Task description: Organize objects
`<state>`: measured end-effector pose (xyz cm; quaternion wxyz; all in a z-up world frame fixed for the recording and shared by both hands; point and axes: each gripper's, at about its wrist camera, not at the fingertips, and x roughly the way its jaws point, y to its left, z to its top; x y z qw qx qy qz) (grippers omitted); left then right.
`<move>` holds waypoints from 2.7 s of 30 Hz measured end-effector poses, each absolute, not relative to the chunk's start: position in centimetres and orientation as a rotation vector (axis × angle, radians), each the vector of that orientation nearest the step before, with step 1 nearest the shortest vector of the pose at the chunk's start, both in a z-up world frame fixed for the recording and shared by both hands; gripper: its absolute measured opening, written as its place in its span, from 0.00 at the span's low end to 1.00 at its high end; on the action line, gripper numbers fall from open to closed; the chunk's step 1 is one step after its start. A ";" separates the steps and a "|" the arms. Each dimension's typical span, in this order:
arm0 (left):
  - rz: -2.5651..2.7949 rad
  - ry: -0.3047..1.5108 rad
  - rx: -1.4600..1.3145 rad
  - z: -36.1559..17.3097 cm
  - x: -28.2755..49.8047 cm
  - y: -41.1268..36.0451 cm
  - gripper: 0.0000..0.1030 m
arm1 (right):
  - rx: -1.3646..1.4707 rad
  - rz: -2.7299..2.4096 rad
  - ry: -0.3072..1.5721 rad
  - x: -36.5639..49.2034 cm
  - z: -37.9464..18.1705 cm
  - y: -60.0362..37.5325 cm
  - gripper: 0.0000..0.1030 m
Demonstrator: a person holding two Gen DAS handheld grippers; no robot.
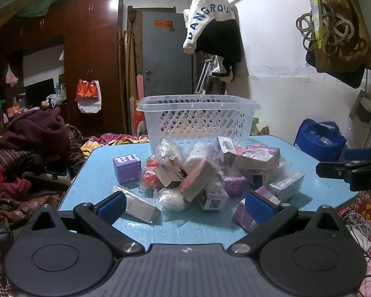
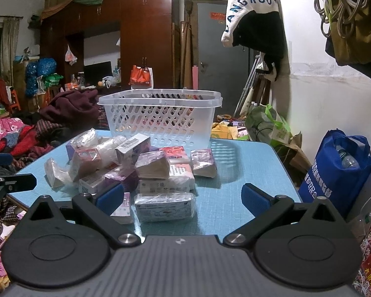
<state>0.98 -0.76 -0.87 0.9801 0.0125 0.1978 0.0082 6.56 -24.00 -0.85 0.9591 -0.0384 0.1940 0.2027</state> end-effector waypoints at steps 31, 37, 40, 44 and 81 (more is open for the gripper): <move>0.003 0.417 0.022 -1.0 1.0 -0.7 1.00 | -0.091 0.417 0.395 6.6 -1.0 -23.8 1.00; 0.005 0.419 0.019 -1.1 1.1 -0.6 1.00 | -0.097 0.419 0.399 6.6 -1.1 -23.6 1.00; 0.005 0.419 0.017 -1.1 1.2 -0.6 1.00 | -0.098 0.419 0.398 6.6 -1.1 -23.6 1.00; -0.002 0.418 0.019 -1.1 1.1 -0.6 1.00 | -0.096 0.418 0.399 6.6 -1.1 -23.6 1.00; -0.108 0.372 -0.030 -2.9 4.5 2.2 0.90 | 0.060 0.527 0.363 8.8 -2.5 -24.1 1.00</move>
